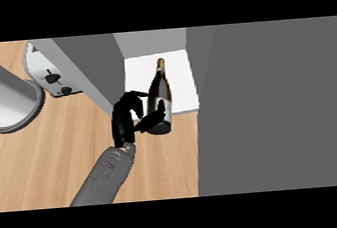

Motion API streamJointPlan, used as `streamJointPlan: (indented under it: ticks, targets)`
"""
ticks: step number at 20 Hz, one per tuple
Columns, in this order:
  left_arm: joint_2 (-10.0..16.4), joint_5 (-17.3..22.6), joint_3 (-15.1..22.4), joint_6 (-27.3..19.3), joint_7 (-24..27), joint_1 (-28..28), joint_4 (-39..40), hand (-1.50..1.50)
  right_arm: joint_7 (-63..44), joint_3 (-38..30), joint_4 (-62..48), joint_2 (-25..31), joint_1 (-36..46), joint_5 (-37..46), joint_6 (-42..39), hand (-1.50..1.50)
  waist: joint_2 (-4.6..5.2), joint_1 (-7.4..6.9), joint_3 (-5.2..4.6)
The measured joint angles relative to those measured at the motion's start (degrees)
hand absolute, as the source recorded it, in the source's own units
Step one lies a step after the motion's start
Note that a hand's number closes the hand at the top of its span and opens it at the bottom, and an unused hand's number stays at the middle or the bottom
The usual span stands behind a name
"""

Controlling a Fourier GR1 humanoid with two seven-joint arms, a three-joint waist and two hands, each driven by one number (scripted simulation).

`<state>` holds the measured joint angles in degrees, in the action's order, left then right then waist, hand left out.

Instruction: Pick up the wine, place it into the cabinet and close the cabinet

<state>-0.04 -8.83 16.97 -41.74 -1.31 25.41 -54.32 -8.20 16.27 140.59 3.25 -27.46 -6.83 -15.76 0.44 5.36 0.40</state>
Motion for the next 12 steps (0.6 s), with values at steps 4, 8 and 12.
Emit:
streamJointPlan:
  ticks: [4, 8, 12]
  targets:
    - [-0.06, 2.23, 0.92, -2.98, -0.52, 1.53, 1.86, 1.5, 0.48, -0.26, 0.02, 0.26, -0.24, -0.24, -0.64, -1.5, -0.13, -0.01, 0.05]
    - [0.11, 0.62, 2.61, -6.15, -0.64, 3.27, 5.07, 1.5, 0.79, -0.46, -0.09, 0.25, -0.44, -0.42, -0.99, -1.5, -0.13, -0.02, 0.12]
    - [0.82, -1.99, 3.72, -5.3, -0.98, 10.69, 10.72, 1.5, 1.2, -0.74, -0.29, 0.52, -0.66, -0.61, -1.72, -1.5, 0.37, 0.52, -0.1]
